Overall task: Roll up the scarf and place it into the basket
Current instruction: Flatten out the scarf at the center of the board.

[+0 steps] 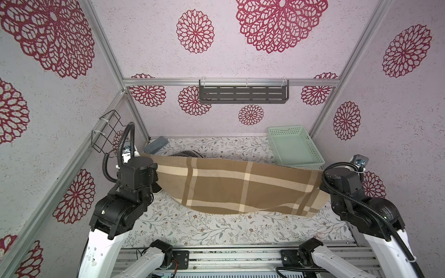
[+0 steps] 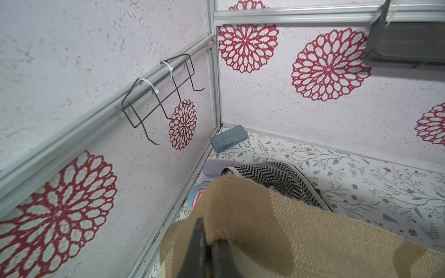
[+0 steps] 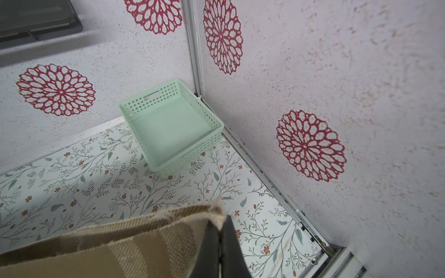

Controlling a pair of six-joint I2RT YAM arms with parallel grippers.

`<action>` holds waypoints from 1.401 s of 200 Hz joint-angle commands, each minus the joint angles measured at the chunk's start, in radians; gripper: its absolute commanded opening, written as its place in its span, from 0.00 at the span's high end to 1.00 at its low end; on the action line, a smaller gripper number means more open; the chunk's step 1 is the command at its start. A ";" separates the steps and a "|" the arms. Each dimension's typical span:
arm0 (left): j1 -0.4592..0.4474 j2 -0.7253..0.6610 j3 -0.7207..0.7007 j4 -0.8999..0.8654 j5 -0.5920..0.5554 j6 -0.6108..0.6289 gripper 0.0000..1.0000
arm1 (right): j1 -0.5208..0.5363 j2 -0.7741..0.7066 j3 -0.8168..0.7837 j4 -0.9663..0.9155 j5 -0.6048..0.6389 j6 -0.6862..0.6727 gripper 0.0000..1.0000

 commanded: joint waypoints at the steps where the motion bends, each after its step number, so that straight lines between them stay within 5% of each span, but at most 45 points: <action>1: 0.021 0.083 0.022 0.020 0.052 0.068 1.00 | -0.008 0.028 0.016 -0.061 0.079 0.013 1.00; 21: 0.090 0.238 0.048 0.034 0.157 0.108 1.00 | -0.032 0.094 0.010 -0.076 0.110 0.025 1.00; 54: 0.221 0.565 0.091 0.190 0.539 0.157 1.00 | -0.176 0.240 -0.065 0.063 0.057 -0.086 1.00; 91: 0.229 1.092 0.406 0.175 0.651 0.169 0.98 | -0.392 0.387 -0.154 0.304 -0.088 -0.205 1.00; 119: 0.231 1.341 0.673 0.096 0.643 0.155 0.59 | -0.473 0.491 -0.165 0.408 -0.159 -0.239 1.00; 127: 0.231 1.367 0.716 0.079 0.645 0.148 0.41 | -0.487 0.522 -0.164 0.420 -0.163 -0.244 0.97; 153: 0.231 1.320 0.700 0.098 0.643 0.124 0.00 | -0.530 0.598 -0.161 0.449 -0.184 -0.262 0.67; 206: 0.231 1.019 0.372 0.211 0.552 0.080 0.03 | -0.656 0.593 -0.157 0.461 -0.313 -0.298 0.43; 250: 0.215 0.774 0.084 0.312 0.632 -0.032 0.03 | -0.787 0.442 -0.339 0.484 -0.505 -0.278 0.45; 280: 0.108 0.687 -0.067 0.360 0.672 -0.067 0.03 | -0.888 0.361 -0.523 0.522 -0.635 -0.269 0.46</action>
